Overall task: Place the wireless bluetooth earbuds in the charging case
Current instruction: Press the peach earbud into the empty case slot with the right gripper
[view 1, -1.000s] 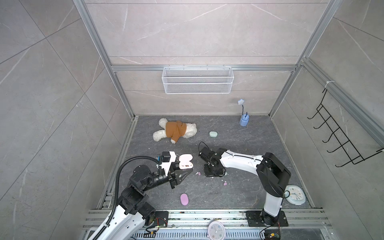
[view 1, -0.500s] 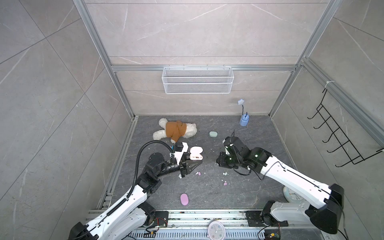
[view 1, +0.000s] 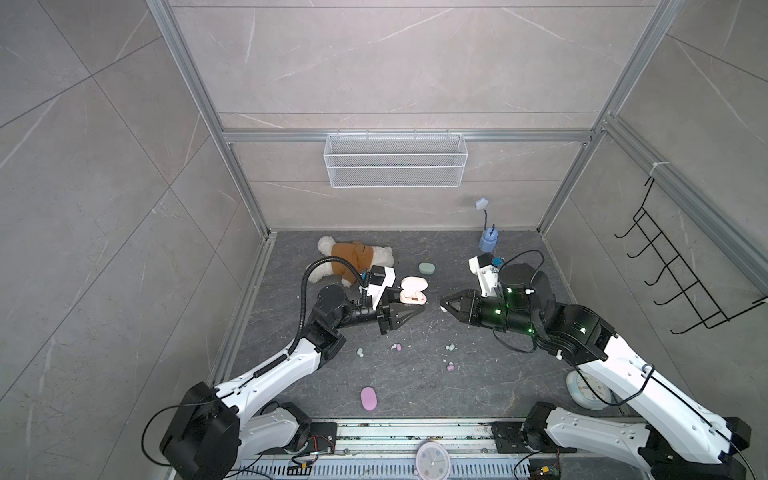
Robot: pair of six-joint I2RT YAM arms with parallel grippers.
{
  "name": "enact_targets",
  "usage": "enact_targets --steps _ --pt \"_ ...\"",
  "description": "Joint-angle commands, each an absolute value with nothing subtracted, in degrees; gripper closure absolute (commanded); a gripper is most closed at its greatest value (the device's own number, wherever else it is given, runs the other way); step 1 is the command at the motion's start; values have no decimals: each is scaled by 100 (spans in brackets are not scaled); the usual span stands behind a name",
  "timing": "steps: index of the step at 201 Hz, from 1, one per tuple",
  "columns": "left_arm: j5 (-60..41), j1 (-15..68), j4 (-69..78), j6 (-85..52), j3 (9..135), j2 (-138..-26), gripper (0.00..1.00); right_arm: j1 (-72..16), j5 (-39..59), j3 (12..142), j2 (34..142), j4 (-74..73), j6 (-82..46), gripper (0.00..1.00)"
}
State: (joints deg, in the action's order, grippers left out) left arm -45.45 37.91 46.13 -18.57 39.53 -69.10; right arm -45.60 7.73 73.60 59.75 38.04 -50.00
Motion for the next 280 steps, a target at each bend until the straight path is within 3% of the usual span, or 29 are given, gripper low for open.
enact_targets --steps 1,90,280 --pt "-4746 3912 5636 -2023 4248 -7185 78 -4531 1016 7530 5905 3285 -5159 84" --pt "-4821 4262 6541 -2117 4500 -7899 78 -4527 1261 7777 6106 2946 -5238 84" --pt "-4619 4379 6397 -1312 4324 -7646 78 -4843 1095 7555 6246 2826 -5150 84"
